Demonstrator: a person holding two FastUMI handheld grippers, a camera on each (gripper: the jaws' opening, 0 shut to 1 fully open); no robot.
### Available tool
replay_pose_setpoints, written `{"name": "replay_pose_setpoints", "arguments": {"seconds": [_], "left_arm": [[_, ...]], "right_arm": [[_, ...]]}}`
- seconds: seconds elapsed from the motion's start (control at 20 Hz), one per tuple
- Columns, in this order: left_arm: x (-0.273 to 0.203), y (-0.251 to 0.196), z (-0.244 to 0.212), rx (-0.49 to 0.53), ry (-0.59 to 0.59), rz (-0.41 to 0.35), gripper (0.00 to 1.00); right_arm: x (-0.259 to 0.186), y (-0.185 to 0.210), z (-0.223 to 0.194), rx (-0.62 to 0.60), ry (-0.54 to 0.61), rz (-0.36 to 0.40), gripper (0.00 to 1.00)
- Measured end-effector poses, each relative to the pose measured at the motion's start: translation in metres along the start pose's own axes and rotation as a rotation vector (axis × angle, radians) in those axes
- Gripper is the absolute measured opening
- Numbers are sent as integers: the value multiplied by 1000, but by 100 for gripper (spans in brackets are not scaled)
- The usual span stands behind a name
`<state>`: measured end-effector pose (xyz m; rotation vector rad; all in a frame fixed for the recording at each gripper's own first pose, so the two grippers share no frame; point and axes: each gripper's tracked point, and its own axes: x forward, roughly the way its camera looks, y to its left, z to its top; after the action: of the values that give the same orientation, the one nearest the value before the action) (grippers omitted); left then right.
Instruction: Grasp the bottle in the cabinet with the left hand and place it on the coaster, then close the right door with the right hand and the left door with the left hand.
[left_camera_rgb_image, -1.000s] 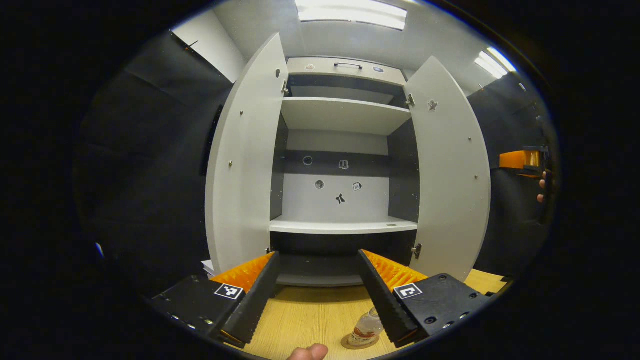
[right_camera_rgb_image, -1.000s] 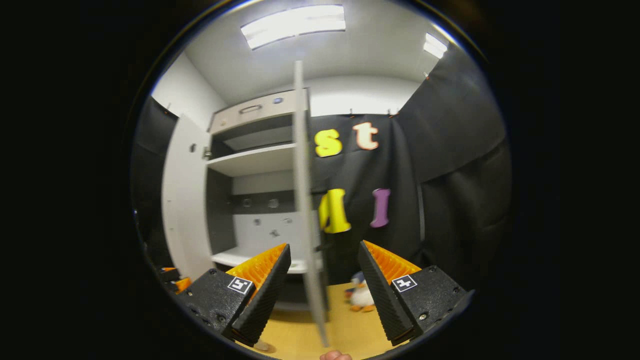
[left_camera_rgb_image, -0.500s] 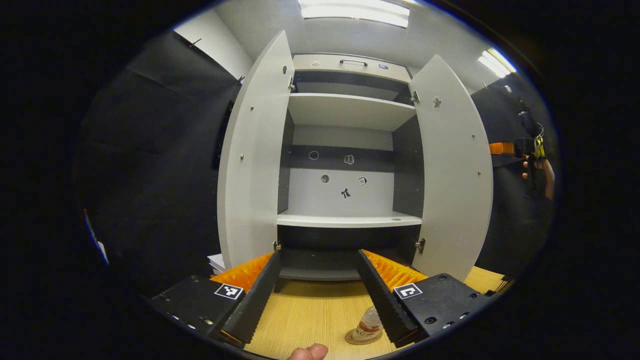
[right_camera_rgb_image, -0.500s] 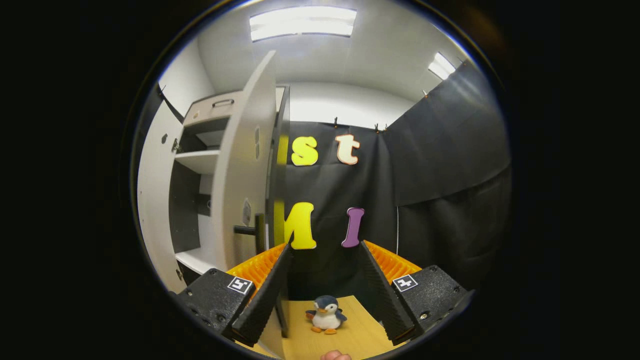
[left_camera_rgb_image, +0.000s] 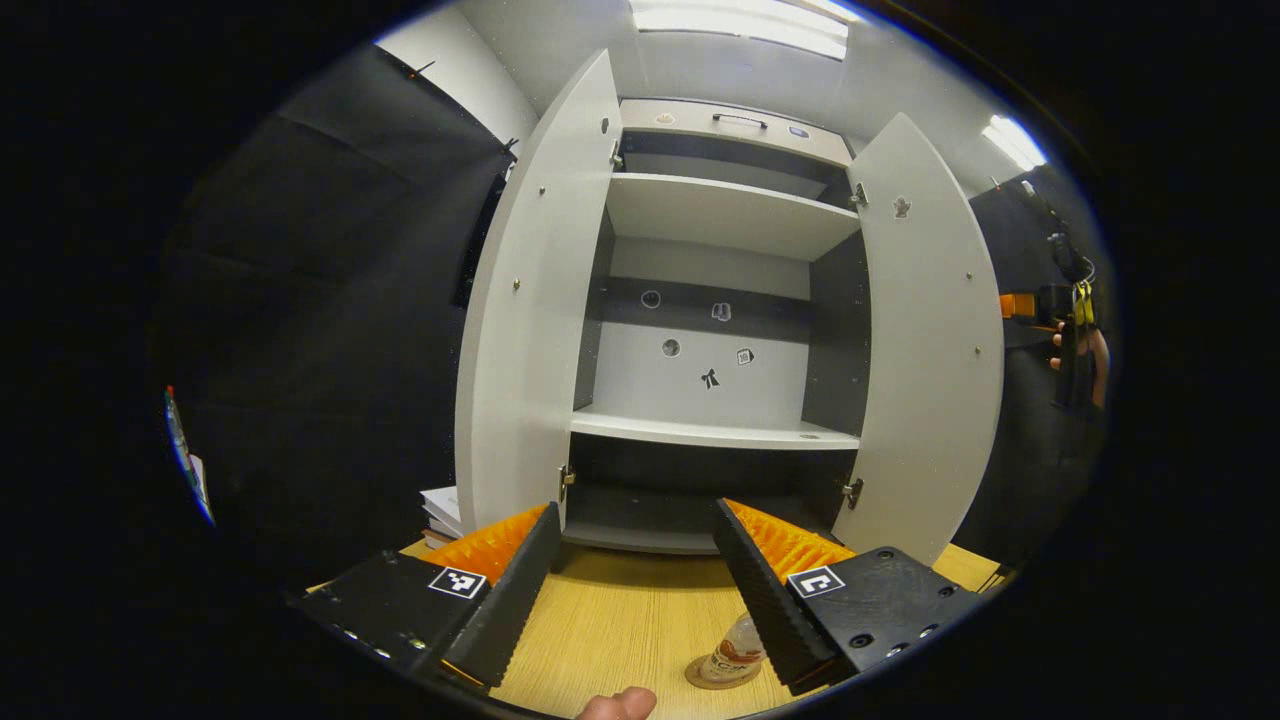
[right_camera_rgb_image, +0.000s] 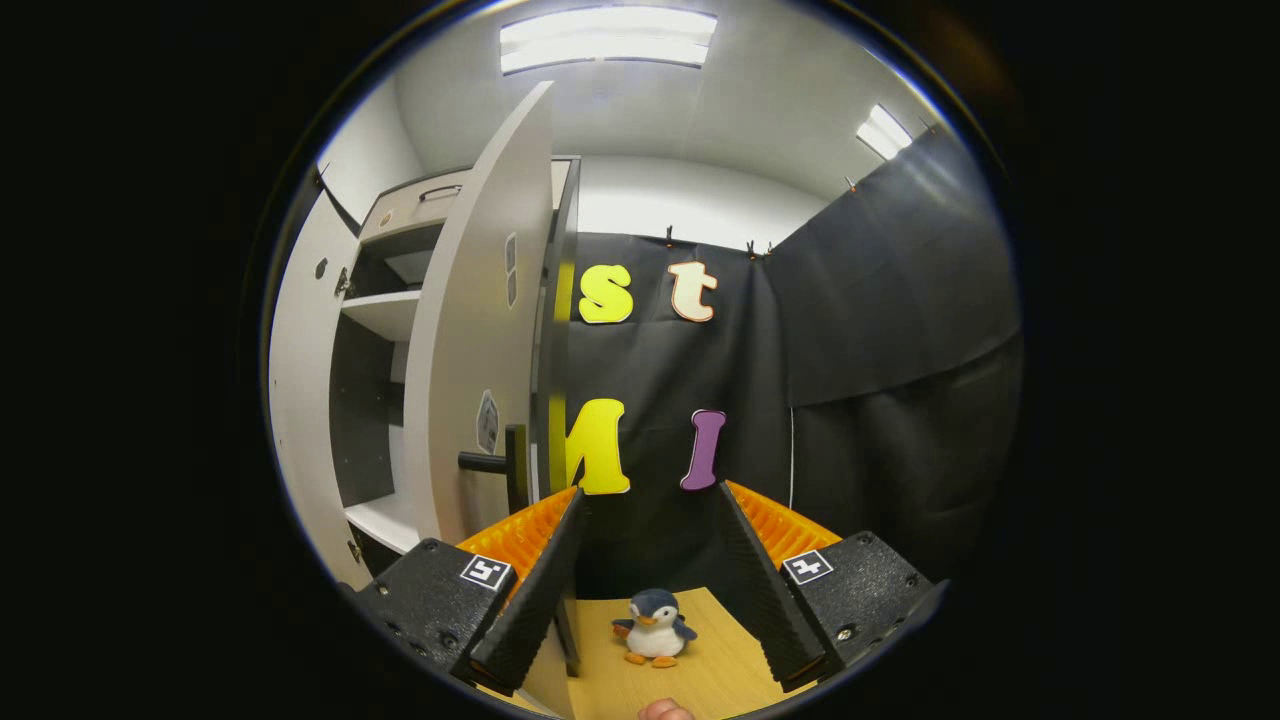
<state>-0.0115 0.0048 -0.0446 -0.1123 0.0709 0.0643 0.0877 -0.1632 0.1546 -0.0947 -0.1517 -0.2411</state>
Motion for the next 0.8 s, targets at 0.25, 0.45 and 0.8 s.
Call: {"name": "replay_pose_setpoints", "arguments": {"seconds": [0.25, 0.45, 0.8], "left_arm": [[2, 4, -1, -24, 1, 24, 93], [-4, 13, 1, -4, -5, 55, 94], [-15, 31, 3, 9, -17, 115, 93]], "right_arm": [[-10, 47, 0, 5, 10, 110, 81], [-12, 93, -1, -14, 6, 217, 81], [9, 144, -10, 23, -24, 275, 81]]}}
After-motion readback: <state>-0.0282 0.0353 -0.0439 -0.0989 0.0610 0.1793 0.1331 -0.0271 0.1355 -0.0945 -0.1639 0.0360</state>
